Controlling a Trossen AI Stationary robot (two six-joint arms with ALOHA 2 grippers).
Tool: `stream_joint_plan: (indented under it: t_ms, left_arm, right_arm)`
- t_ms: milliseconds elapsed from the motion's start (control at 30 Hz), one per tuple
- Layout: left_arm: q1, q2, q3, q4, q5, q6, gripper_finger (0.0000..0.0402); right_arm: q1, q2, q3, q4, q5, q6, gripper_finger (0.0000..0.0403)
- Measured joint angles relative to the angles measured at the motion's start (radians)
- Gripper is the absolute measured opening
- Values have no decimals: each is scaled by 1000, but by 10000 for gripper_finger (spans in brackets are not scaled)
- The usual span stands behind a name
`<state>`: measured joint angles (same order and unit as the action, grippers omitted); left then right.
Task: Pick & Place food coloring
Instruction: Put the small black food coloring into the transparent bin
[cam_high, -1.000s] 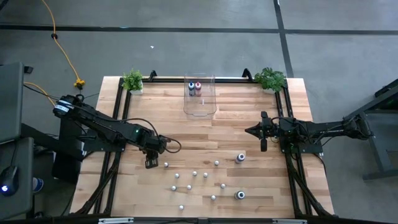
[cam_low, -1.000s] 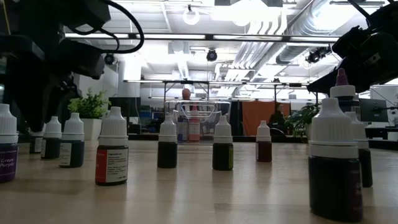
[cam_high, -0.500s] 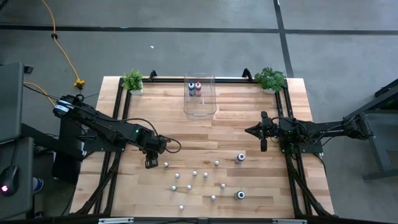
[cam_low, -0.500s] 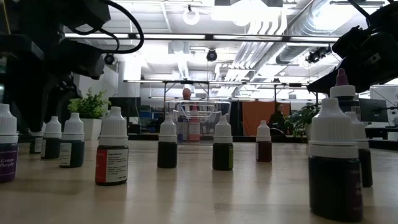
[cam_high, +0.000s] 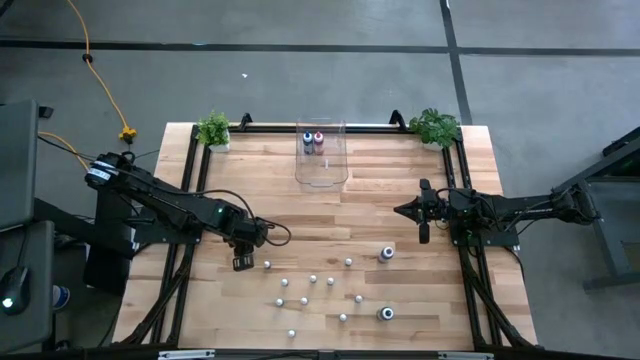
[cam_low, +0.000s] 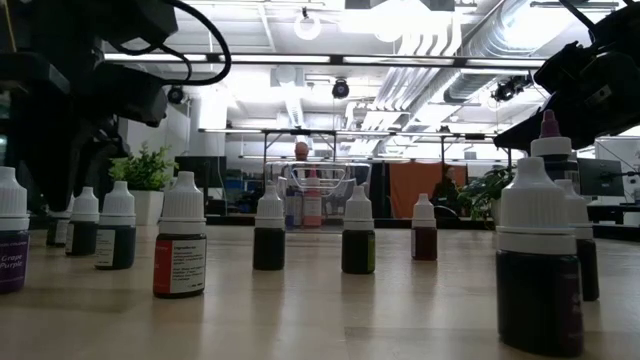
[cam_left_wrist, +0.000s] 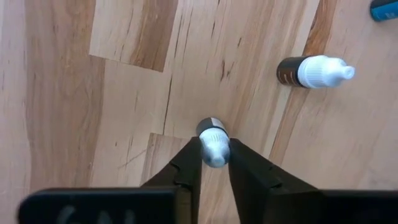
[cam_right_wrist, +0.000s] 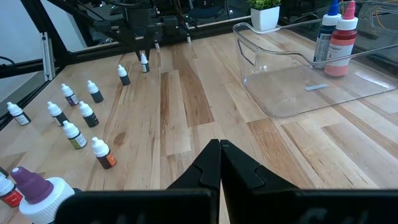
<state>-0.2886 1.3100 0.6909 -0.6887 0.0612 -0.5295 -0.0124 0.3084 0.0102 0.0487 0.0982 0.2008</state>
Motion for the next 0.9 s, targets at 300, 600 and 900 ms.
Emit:
stream_joint_plan:
  t_ms: [300, 600, 900]
  left_arm:
    - [0, -1, 1, 1, 0, 0, 39]
    - [0, -1, -1, 13, -15, -83, 39]
    - [0, 1, -2, 51, -25, -153, 39]
  right_arm:
    - [0, 0, 0, 0, 0, 0, 0]
    - [0, 0, 0, 0, 0, 0, 0]
    - [0, 0, 0, 0, 0, 0, 0]
